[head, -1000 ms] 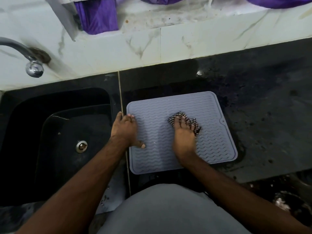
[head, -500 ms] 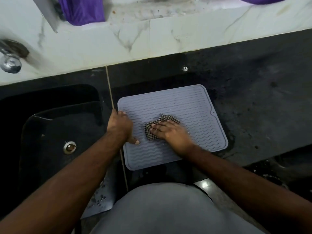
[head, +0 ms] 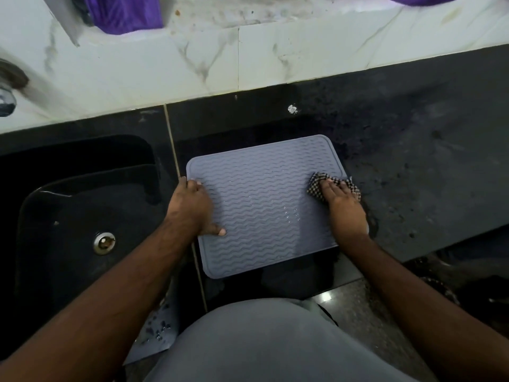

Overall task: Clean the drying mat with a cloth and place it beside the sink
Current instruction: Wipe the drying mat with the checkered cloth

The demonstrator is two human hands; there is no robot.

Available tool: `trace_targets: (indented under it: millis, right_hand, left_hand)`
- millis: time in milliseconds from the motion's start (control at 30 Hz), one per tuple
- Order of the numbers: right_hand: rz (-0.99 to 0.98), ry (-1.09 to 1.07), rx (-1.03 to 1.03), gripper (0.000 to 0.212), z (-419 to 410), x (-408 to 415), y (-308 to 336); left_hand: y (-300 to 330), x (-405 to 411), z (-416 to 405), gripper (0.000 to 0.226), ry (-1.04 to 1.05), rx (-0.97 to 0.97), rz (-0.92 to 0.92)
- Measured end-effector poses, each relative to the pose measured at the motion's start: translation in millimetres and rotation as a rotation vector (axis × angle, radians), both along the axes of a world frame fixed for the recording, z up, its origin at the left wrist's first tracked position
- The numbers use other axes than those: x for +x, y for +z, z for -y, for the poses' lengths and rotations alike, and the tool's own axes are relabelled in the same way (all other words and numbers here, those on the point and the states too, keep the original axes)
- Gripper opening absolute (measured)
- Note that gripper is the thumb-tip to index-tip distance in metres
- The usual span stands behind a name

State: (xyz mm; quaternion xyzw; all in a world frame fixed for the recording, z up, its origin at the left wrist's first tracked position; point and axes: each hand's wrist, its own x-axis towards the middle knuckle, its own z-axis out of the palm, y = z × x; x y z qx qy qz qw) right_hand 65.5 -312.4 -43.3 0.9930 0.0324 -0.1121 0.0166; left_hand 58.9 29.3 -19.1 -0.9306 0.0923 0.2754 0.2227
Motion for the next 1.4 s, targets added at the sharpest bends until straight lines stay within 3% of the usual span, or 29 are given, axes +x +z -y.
trace_targets:
  millis: [133,233,433,533,633,700,833,1000,1200,1267,1400]
  right_hand:
    - [-0.007,-0.172,0.068,0.056,-64,-9,1]
    - [-0.044,-0.139,0.062,0.058,-116,-28,-1]
    - [-0.089,0.06,0.061,0.057,-186,-60,-9]
    - [-0.111,0.162,0.151,0.061,-195,-65,-11]
    - [-0.173,0.395,0.257,0.066,-196,-75,-14]
    - [-0.196,0.531,0.271,0.072,-192,-82,-20]
    - [-0.161,0.774,0.267,0.054,-161,-65,-27]
    - [-0.257,1.062,0.264,0.054,-104,-21,-11]
    - [-0.41,1.02,0.411,0.047,-36,28,8]
    - [-0.447,1.011,0.404,0.052,-14,40,14]
    - [-0.493,0.98,0.406,0.044,27,55,28]
  left_hand:
    - [-13,-13,-11,0.145,0.045,-0.109,0.057]
    - [-12,-16,-14,0.144,0.044,-0.137,0.058]
    - [-13,-17,-16,0.144,0.048,-0.164,0.044]
    - [-11,-15,-21,0.149,0.003,-0.158,-0.009]
    - [-9,-15,-28,0.157,-0.066,-0.138,-0.037]
    - [-10,-17,-30,0.16,-0.088,-0.128,-0.034]
    - [-11,-17,-26,0.168,-0.067,-0.083,-0.068]
    - [-8,-8,-12,0.171,-0.022,-0.002,-0.16]
    - [-5,3,12,0.173,0.069,0.088,-0.262]
    - [-4,4,14,0.173,0.094,0.099,-0.266]
    - [-1,2,15,0.171,0.104,0.089,-0.257]
